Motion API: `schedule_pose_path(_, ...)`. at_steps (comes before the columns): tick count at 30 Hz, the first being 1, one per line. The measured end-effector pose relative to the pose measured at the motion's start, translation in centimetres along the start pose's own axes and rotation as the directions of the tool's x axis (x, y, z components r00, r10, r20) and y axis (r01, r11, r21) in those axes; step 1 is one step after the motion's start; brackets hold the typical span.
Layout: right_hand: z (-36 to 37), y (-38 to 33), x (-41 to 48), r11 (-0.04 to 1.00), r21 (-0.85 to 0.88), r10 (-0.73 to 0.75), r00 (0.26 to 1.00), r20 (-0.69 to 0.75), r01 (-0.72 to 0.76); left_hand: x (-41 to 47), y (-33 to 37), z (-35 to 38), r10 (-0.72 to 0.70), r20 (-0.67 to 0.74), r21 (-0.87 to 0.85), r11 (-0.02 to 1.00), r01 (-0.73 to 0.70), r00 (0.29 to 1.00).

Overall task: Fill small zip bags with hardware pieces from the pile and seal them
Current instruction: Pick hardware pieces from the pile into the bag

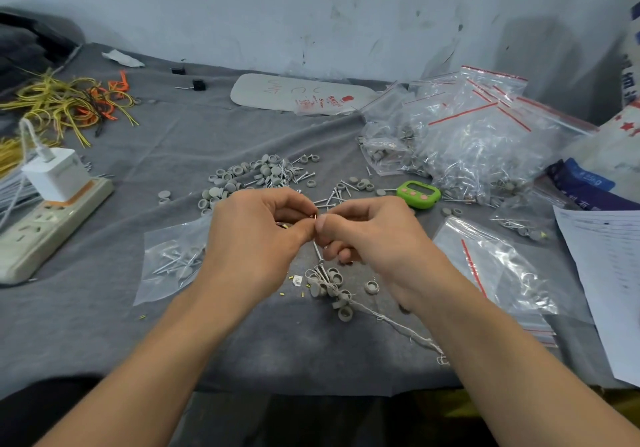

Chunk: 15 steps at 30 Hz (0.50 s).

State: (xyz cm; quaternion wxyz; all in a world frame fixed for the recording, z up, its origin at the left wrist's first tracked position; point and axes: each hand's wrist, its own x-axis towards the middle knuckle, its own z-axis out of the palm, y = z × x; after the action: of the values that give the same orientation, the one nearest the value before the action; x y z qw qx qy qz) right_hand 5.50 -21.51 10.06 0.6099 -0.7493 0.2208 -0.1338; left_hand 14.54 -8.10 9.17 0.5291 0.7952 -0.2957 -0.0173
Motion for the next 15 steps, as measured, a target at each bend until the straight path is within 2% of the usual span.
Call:
schedule_pose_path(4, 0.4, -0.8, 1.0, 0.949, 0.251, 0.157, 0.977, 0.144, -0.190, 0.0, 0.1, -0.5, 0.072, -0.070, 0.025, 0.997, -0.070, 0.995)
schedule_pose_path(6, 0.9, -1.0, 1.5, 0.892, 0.351, 0.223, 0.953, 0.204, -0.284, 0.3, -0.2, -1.1, 0.092, -0.035, 0.061, 0.994, -0.090, 0.995)
schedule_pose_path(8, 1.6, -1.0, 2.0, 0.874, 0.375, 0.241, 0.947, 0.215, -0.307, 0.7, -0.4, -2.0, 0.097, 0.008, 0.083, 0.992, -0.097, 0.995)
schedule_pose_path(11, 2.6, -0.9, 2.7, 0.915, 0.308, 0.216, 0.962, 0.170, -0.260, 1.9, -1.3, -4.5, 0.113, 0.005, 0.160, 0.981, -0.112, 0.994)
schedule_pose_path(13, 3.1, -0.8, 3.3, 0.927, 0.280, 0.213, 0.964, 0.160, -0.251, 2.7, -2.4, -6.5, 0.041, 0.181, 0.278, 0.956, -0.091, 0.983)
schedule_pose_path(15, 3.7, -0.7, 3.7, 0.926, 0.272, 0.222, 0.961, 0.167, -0.261, 3.0, -3.5, -7.8, -0.106, 0.391, 0.400, 0.914, -0.065, 0.914)
